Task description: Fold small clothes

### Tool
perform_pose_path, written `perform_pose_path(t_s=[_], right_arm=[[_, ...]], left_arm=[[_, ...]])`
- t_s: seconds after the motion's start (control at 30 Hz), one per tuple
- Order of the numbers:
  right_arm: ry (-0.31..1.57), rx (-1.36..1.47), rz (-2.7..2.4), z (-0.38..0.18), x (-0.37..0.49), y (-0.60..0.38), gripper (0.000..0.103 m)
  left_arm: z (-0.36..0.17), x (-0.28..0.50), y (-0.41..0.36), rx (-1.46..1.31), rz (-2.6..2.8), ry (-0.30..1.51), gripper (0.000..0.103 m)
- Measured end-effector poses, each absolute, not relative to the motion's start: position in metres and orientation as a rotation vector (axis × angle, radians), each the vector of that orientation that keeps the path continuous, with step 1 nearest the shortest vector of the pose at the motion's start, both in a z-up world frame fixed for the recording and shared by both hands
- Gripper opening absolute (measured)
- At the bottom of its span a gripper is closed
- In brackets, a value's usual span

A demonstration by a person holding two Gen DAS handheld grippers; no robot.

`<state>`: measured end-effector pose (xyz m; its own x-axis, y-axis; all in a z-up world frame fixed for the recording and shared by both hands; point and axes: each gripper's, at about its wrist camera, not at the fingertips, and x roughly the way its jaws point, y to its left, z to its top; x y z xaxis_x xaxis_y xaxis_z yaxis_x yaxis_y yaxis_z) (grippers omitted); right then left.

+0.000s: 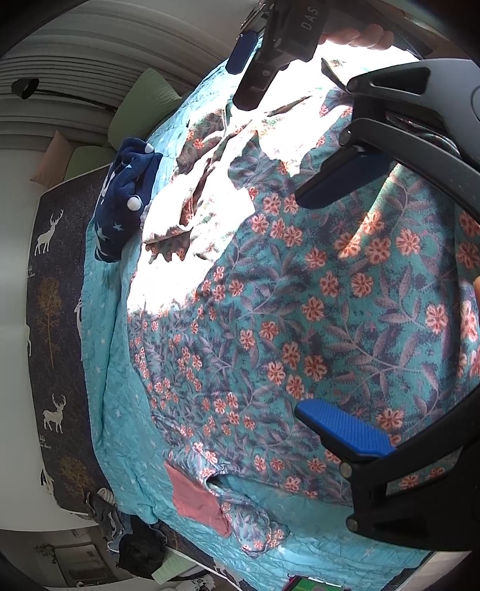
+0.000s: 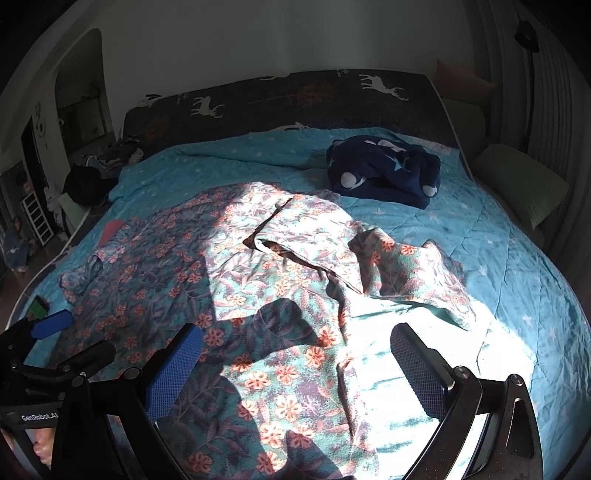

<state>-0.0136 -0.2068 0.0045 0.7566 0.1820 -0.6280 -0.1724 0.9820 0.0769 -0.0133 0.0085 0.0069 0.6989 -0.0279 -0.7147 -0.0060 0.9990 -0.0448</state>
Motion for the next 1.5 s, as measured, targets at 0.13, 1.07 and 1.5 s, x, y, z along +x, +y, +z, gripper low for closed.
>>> perform_pose_path(t_s=[0.13, 1.07, 1.5], right_arm=[[0.688, 0.005, 0.194, 0.005, -0.014, -0.204, 0.103], [0.679, 0.017, 0.157, 0.007, -0.018, -0.211, 0.103], [0.636, -0.008, 0.125, -0.003, 0.011, -0.233, 0.103]], left_arm=[[0.004, -0.013, 0.009, -0.046, -0.005, 0.803, 0.102], [0.003, -0.016, 0.012, -0.053, 0.053, 0.782, 0.102], [-0.003, -0.017, 0.021, -0.078, 0.089, 0.807, 0.102]])
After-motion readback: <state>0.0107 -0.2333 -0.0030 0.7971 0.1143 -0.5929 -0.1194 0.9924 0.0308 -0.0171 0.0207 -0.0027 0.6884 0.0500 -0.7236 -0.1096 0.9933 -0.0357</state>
